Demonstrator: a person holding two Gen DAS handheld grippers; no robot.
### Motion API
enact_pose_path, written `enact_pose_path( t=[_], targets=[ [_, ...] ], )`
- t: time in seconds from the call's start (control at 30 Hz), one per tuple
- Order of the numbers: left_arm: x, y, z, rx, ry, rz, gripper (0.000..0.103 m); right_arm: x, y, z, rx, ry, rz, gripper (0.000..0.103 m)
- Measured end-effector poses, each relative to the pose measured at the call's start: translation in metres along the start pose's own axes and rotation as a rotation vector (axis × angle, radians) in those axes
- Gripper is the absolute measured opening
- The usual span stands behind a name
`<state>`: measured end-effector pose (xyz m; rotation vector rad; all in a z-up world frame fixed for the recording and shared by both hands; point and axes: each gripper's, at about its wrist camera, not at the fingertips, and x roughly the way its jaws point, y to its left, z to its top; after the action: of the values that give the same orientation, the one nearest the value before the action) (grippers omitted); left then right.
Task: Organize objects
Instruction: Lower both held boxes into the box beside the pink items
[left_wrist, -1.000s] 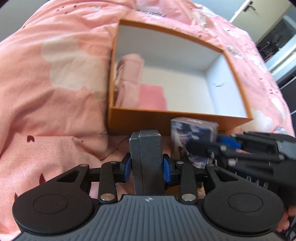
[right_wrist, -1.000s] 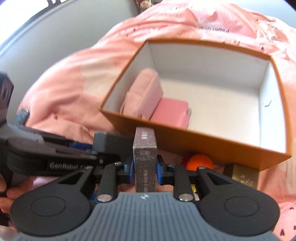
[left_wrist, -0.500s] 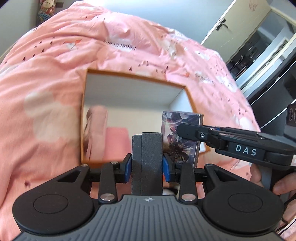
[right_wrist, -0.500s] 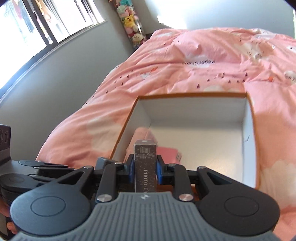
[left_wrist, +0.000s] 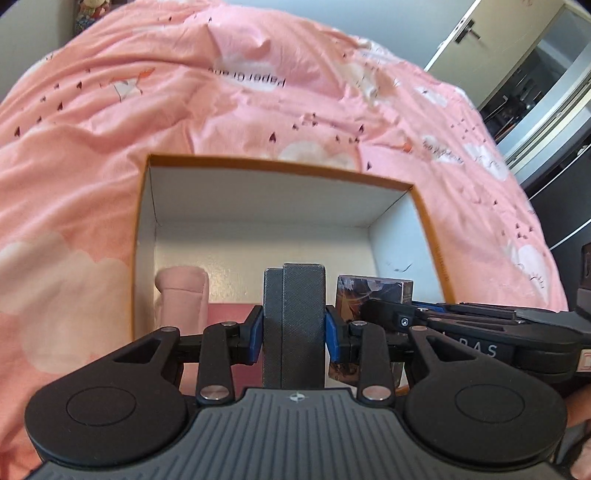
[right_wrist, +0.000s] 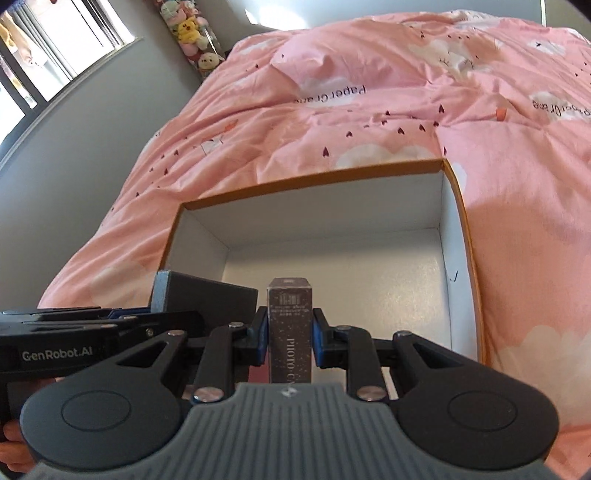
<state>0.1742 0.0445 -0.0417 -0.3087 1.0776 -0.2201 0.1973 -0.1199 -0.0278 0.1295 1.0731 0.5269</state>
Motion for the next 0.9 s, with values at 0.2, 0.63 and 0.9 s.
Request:
enact_pose_path(
  t=[0.2, 0.63, 0.9],
  targets=[
    [0.039, 0.003, -0.008, -0.038, 0.073, -0.018, 0.037, 0.029, -0.020, 0.003, 0.060, 0.100, -0.005, 0.024],
    [0.067, 0.011, -0.020, -0.068, 0.144, -0.041, 0.040, 0.075, -0.051, -0.003, 0.160, 0.234, -0.023, 0.025],
    [0.052, 0.018, -0.019, -0.096, 0.146, -0.109, 0.057, 0.071, -0.058, -0.004, 0.215, 0.231, 0.034, 0.030]
  ],
)
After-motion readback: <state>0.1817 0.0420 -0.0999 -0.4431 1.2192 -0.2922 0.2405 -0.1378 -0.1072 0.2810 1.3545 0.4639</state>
